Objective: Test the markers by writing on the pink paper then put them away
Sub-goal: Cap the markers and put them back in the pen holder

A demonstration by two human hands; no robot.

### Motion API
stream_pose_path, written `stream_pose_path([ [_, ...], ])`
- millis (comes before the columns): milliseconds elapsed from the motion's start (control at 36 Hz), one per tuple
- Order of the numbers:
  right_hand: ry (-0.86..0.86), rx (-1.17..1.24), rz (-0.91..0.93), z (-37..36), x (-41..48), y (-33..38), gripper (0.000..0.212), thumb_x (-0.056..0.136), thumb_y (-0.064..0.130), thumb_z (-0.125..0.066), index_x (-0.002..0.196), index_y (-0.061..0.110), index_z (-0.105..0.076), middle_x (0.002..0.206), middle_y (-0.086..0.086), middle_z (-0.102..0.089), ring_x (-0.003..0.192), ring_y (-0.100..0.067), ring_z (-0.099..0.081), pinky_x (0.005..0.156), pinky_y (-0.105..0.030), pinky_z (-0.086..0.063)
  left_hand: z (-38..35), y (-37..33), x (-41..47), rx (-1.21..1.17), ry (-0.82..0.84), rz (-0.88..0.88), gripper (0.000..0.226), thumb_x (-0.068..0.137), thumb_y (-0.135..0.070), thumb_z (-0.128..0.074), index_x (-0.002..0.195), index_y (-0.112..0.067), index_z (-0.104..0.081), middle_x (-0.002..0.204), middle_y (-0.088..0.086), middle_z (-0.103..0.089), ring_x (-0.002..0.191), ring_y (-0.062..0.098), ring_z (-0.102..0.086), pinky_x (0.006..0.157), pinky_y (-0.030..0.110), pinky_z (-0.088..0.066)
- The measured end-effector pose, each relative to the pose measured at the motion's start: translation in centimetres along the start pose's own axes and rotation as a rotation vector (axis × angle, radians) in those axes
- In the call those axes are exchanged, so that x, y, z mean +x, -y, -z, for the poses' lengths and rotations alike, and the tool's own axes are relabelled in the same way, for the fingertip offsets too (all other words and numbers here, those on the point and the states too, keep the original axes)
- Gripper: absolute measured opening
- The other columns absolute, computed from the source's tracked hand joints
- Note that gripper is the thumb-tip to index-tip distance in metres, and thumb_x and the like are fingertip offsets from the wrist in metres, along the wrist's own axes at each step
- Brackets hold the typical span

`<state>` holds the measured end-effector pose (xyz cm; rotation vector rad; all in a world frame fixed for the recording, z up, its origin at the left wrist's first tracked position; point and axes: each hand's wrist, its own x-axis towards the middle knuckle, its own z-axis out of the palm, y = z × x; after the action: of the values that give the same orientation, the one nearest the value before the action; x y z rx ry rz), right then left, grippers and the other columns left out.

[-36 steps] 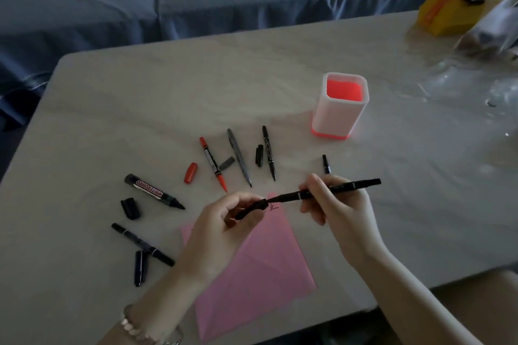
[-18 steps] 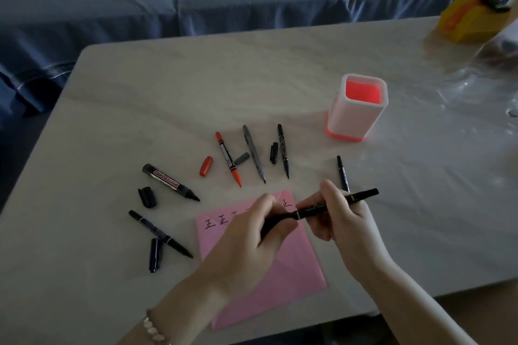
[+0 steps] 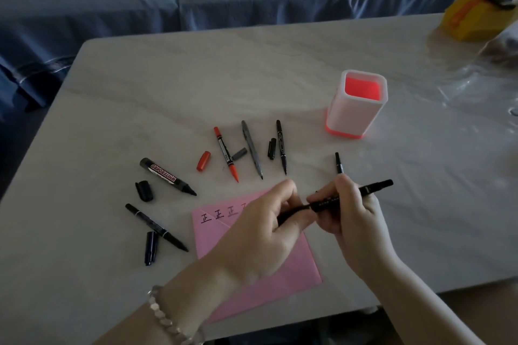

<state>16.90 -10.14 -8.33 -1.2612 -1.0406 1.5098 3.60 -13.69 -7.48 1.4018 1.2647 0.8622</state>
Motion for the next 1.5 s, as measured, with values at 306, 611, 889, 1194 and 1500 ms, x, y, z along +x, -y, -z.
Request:
stream_pose_path([
  [306,-0.011,-0.382,0.066,1.8,4.3,0.9,0.038,0.092,0.014,-0.043,0.058,0.017,-0.06,0.035,0.006,-0.048,0.037,-0.005,-0.039,0.043,-0.017,-0.036,-0.5,1.7,4.3,0.35,0.006,-0.05,0.021,0.095,-0.035,-0.041,0.094,-0.014,-0.044,0.07,0.005,-0.053,0.056,0.012,-0.043,0.056,0.028,-0.036],
  [611,-0.413,-0.788,0.561,8.6,13.7,10.2,0.012,0.078,0.023,-0.069,0.085,0.013,-0.068,0.079,0.0,-0.062,0.063,0.0,-0.056,0.053,-0.004,-0.036,-1.7,4.0,7.8,0.648,-0.109,-0.053,0.05,0.092,-0.019,-0.051,0.138,-0.024,-0.031,0.126,0.0,-0.044,0.101,0.009,-0.052,0.084,0.018,-0.041],
  [889,-0.319,-0.894,0.27,8.5,16.1,6.0,0.016,0.081,0.019,-0.062,0.083,0.004,-0.065,0.076,-0.008,-0.057,0.068,-0.023,-0.049,0.059,-0.026,-0.036,-5.4,4.8,10.1,0.751,-0.079,-0.109,0.037,0.089,-0.023,-0.056,0.125,-0.018,-0.053,0.124,0.0,-0.052,0.115,0.017,-0.045,0.093,0.022,-0.036],
  [1194,-0.108,-1.068,-0.082,9.3,9.2,-1.0,0.02,0.082,0.04,-0.058,0.08,0.021,-0.06,0.08,0.002,-0.063,0.076,-0.021,-0.06,0.064,-0.026,-0.045,-7.1,5.3,11.3,0.913,0.074,0.035,0.022,0.091,-0.027,-0.05,0.106,-0.012,-0.057,0.111,0.006,-0.056,0.109,0.025,-0.043,0.089,0.034,-0.04],
  [1500,-0.119,-1.145,-0.265,7.2,10.4,-2.7,0.023,0.083,0.019,-0.05,0.099,0.005,-0.042,0.107,-0.017,-0.057,0.086,-0.031,-0.053,0.065,-0.029,-0.038,-4.6,6.7,8.6,1.003,0.054,0.04,0.024,0.094,-0.027,-0.047,0.109,-0.009,-0.053,0.115,0.005,-0.048,0.113,0.024,-0.037,0.094,0.029,-0.034],
])
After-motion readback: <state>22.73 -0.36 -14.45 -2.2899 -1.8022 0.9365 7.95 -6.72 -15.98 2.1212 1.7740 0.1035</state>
